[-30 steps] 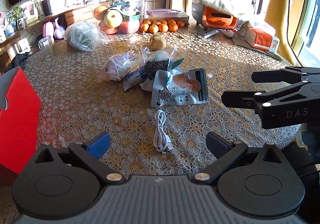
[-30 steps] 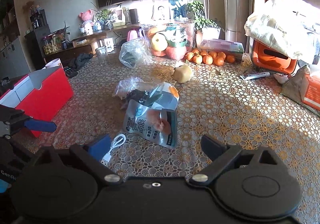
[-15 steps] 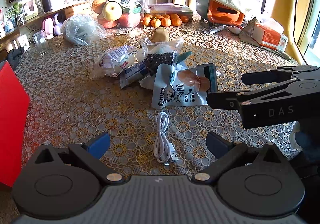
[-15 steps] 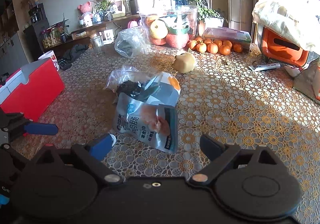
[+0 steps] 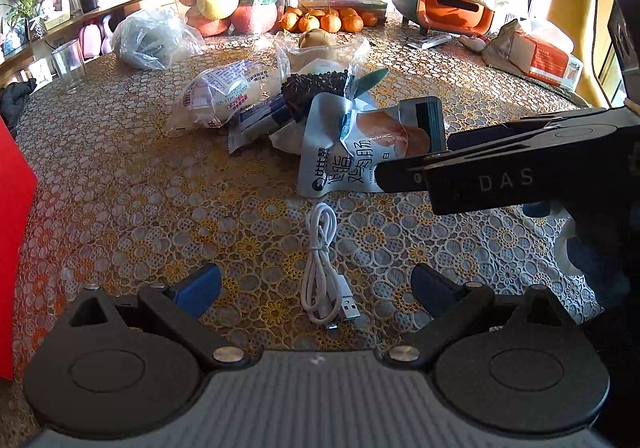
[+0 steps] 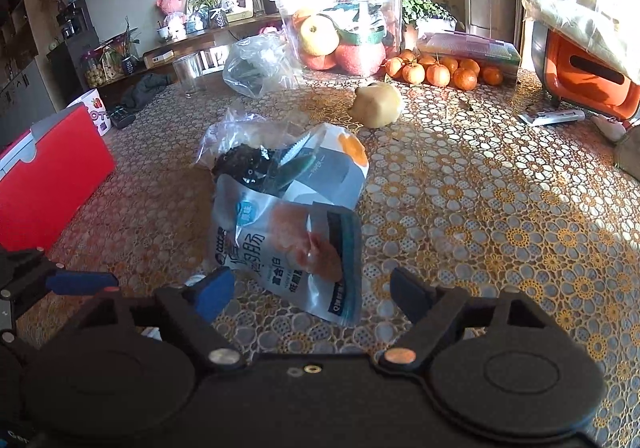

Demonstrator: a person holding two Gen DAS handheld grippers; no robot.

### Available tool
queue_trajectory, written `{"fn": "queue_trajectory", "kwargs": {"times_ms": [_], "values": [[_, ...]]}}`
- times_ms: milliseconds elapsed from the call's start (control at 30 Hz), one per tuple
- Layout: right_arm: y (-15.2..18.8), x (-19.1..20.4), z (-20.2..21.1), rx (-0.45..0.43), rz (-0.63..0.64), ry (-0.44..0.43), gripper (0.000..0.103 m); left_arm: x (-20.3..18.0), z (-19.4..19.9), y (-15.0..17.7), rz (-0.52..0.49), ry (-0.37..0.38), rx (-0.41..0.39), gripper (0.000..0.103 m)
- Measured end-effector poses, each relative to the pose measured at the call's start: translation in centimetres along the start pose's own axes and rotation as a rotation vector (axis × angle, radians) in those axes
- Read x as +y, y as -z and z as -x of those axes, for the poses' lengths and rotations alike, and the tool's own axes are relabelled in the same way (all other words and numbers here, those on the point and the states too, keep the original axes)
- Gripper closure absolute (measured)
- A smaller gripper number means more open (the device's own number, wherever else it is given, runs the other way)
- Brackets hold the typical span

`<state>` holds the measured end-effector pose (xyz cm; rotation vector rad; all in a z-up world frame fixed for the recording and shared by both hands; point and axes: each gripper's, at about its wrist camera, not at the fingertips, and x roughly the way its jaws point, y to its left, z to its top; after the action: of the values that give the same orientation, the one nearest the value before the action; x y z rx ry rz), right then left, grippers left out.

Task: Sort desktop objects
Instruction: 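Grasp the white USB cable with the left tool while the right tool grasps the printed pouch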

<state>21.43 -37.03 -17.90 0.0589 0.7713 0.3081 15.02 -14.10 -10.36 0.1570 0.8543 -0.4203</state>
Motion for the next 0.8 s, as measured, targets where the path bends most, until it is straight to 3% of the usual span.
{"fn": "queue_trajectory", "kwargs": {"times_ms": [367,433,567,800], "values": [[-0.5,0.2,-1.2,0.003,0.007,-0.021,0.029,-0.6,-0.5,0.3,-0.017,-0.008,0.005,0.015],[-0.5,0.2,-1.4,0.01,0.0,-0.024,0.037,-0.7,-0.6,0.3,-0.026,-0.016,0.006,0.016],[-0.4,0.2,-1.6,0.018,-0.006,-0.029,0.042,-0.8,-0.5,0.3,-0.035,-0.013,0.003,0.022],[-0.1,0.3,-1.3,0.024,-0.014,-0.054,0.069,-1.1,-0.3,0.2,-0.042,-0.013,0.006,0.036]]}}
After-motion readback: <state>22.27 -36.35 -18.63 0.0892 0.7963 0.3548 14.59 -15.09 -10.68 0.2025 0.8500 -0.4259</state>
